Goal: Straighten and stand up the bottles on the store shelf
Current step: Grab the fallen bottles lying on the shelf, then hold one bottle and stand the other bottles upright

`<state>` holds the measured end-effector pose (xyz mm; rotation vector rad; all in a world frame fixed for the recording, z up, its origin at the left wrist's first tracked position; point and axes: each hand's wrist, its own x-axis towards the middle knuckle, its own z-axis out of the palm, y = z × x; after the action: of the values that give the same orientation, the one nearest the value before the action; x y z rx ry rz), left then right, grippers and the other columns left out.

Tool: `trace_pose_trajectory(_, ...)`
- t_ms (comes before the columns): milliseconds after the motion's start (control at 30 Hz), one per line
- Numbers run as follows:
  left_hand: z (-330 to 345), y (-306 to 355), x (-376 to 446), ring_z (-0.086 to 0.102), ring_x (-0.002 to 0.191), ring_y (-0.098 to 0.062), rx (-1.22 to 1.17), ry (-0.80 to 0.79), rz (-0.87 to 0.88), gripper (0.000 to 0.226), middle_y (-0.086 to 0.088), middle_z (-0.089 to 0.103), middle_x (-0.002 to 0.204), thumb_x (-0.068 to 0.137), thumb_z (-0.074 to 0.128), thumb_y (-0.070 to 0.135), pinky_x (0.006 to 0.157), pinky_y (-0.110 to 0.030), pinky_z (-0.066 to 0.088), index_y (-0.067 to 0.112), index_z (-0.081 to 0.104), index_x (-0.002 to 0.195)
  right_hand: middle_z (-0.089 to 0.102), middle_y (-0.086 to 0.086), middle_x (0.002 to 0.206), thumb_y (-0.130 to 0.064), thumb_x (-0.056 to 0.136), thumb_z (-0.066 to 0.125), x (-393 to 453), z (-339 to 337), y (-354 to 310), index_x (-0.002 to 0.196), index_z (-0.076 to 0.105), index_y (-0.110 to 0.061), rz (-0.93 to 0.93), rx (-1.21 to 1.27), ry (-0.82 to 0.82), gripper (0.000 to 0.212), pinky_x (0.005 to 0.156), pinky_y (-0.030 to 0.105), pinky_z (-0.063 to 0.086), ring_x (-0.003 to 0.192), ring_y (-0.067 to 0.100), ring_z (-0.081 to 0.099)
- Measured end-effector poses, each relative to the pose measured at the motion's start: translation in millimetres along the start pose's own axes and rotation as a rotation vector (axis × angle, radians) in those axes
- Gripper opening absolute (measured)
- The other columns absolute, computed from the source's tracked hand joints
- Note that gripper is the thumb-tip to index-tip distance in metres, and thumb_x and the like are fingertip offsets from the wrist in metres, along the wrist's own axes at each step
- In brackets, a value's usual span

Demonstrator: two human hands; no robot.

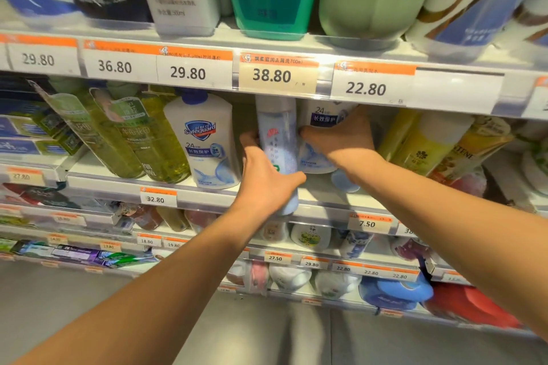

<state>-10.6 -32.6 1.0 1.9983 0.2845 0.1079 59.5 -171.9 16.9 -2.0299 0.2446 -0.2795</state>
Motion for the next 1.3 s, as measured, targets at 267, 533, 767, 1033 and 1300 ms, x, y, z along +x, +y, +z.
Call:
trace_pose_trajectory(267, -39, -21, -44, 0.066, 0.088, -0.015, -0.133, -0.106, 0.033, 0.076, -0.002, 0.059, 0.102, 0.072, 0.078, -0.006, 0.073, -0.032, 0.059, 0.024, 0.03, 0.123, 0.077, 0.001, 0.102, -0.044, 0.044, 0.088, -20, 2, 1, 0.123, 0.057, -0.01, 0.068, 0.065, -0.031, 0.092, 0.08, 0.038, 0.067, 0.094, 0.014, 0.077)
trace_pose_trajectory(533, -69, -46, -58, 0.065, 0.086, -0.009, -0.181, -0.092, -0.026, 0.078, 0.0, 0.06, 0.102, 0.072, 0.077, -0.01, 0.07, -0.024, 0.056, 0.025, 0.034, 0.127, 0.07, -0.004, 0.099, -0.04, 0.059, 0.092, -45, 17, 9, 0.116, 0.055, -0.017, 0.088, 0.04, -0.124, 0.071, 0.065, 0.011, 0.051, 0.089, 0.011, 0.07)
trace_pose_trajectory(767, -87, -59, -53, 0.065, 0.094, -0.015, -0.198, -0.041, -0.021, 0.078, -0.002, 0.059, 0.107, 0.072, 0.078, -0.007, 0.072, -0.026, 0.055, 0.026, 0.033, 0.126, 0.078, -0.002, 0.114, -0.057, 0.055, 0.083, -52, 50, -2, 0.103, 0.062, -0.029, 0.091, -0.04, -0.19, 0.059, 0.099, 0.035, 0.059, 0.112, 0.018, 0.072)
trace_pose_trajectory(1033, -97, -69, -47, 0.064, 0.092, -0.013, -0.203, 0.023, -0.019, 0.076, -0.002, 0.06, 0.107, 0.071, 0.08, -0.006, 0.076, -0.028, 0.056, 0.025, 0.035, 0.124, 0.069, 0.003, 0.111, -0.02, 0.063, 0.095, -68, 77, -13, 0.117, 0.028, -0.022, 0.008, 0.053, -0.063, 0.086, 0.083, 0.031, 0.055, 0.097, 0.021, 0.068)
trace_pose_trajectory(1300, -101, -75, -44, 0.064, 0.085, -0.012, -0.218, 0.009, -0.017, 0.075, -0.002, 0.061, 0.102, 0.072, 0.078, -0.007, 0.072, -0.028, 0.055, 0.026, 0.035, 0.125, 0.065, 0.009, 0.117, -0.02, 0.061, 0.093, -72, 85, -12, 0.118, 0.032, -0.015, -0.034, 0.026, -0.046, 0.083, 0.085, 0.036, 0.058, 0.099, 0.024, 0.066)
